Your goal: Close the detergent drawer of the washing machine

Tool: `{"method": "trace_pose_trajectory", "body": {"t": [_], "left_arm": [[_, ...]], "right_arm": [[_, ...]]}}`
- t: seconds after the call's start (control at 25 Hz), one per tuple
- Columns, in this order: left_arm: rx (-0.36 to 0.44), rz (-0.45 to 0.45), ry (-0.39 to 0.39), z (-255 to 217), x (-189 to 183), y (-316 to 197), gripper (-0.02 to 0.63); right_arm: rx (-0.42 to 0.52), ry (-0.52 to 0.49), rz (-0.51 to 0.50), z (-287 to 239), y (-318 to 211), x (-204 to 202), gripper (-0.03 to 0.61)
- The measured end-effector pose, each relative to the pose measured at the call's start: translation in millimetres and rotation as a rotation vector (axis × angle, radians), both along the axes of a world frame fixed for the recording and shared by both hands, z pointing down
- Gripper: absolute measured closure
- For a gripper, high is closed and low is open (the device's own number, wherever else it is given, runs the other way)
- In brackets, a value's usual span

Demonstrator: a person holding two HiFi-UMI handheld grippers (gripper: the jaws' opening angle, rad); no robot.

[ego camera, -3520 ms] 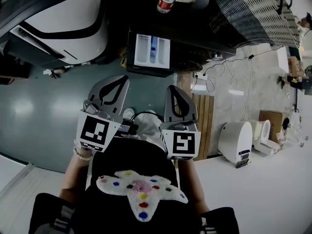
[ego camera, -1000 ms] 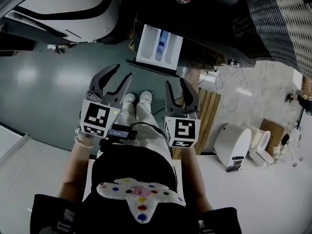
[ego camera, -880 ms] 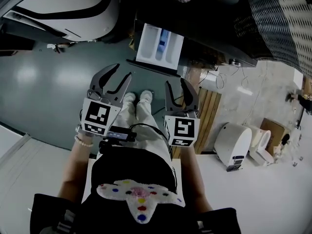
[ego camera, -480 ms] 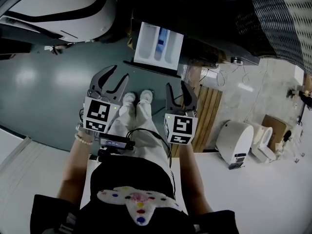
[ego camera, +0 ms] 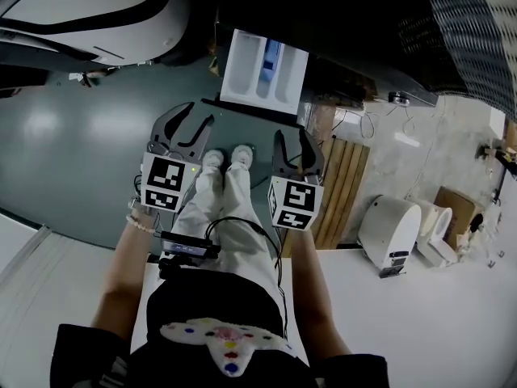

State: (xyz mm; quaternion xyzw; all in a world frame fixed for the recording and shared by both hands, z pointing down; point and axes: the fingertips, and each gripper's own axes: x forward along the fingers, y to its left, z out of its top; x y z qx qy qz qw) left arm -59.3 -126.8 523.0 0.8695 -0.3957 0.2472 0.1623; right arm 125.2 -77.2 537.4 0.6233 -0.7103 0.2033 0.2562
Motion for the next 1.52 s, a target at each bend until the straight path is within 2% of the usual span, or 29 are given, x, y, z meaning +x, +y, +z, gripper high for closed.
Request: {"method": "trace_pose_trajectory", "body": {"t": [0.32, 0.48, 0.6, 1.52], "left_arm": [[0.022, -0.023, 0.009, 1.3, 5.5, -8.8, 0.443], [0.035, -0.022, 0.003, -0.2, 8.2, -11.0, 0.496], [0.031, -0.031, 0.009, 0.9, 9.3, -11.3, 0.500], [0.014, -0.049, 0.007, 1.4, 11.1, -24.2, 0.500]], "right_arm": [[0.012, -0.051, 0.049, 2.8, -8.3, -2.4, 0.402], [0.012, -0.056, 0.076, 3.0, -8.3, -1.7, 0.418], [0.015, -0.052, 0.089, 3.2, -8.6, 0.8, 0.433], [0.016, -0.015, 0.059, 3.5, -22.8, 3.2, 0.445]]}}
